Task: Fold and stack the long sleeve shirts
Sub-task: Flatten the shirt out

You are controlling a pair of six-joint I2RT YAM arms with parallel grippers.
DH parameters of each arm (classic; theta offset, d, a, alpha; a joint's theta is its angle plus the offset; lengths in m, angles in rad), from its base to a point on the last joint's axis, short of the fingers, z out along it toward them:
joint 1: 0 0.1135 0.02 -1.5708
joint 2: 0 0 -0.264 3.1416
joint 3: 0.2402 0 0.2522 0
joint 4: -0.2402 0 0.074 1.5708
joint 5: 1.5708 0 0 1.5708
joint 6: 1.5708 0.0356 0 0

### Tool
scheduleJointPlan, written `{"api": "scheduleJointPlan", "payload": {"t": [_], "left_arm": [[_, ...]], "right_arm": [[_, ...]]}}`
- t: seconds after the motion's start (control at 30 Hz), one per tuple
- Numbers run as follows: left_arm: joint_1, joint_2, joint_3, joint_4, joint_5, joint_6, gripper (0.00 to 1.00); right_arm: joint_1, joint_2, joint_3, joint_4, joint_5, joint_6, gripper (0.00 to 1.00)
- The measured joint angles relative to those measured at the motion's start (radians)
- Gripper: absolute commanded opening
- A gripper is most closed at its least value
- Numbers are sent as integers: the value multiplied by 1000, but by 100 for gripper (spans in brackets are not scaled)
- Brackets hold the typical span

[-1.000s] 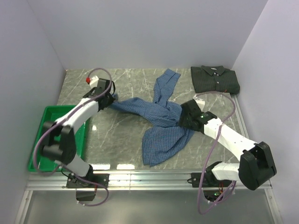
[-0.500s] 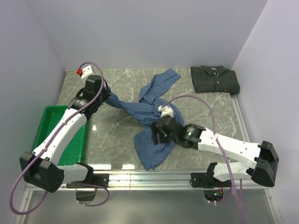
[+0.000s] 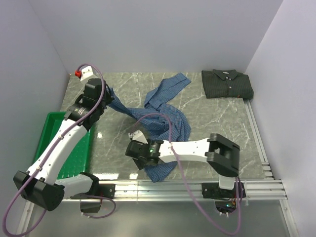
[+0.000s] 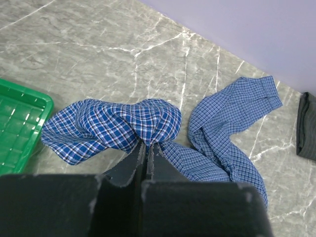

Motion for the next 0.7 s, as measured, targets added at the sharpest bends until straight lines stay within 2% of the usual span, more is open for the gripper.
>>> {"api": "scheduleJointPlan", "payload": {"t": [0.23,0.33,0.37,0.43,0.47,0.6,0.7], "left_arm": [[0,3,-1,-10,-21,0,1],[0,14,-1,-15,-28,0,1],[0,18,-1,-15,-29,0,1],[3,28,-1,-15,-34,0,0],[8,34,-2,-15,-36,0,1],[43,45,-18,-15,-43,1,1],[96,46,-33,-15,-45,4,0]], "right_arm": [[-1,94,16,-20,-8,-16,65],[-1,110,32,-19,-12,-23,36],[-1,111,33,-16,-13,-21,22],[-1,111,30,-16,-9,-18,11],[-3,109,26,-17,-4,-17,1],[-33,53,-40,-26,31,-10,0],[-101,-60,-118,-69,75,-8,0]]}}
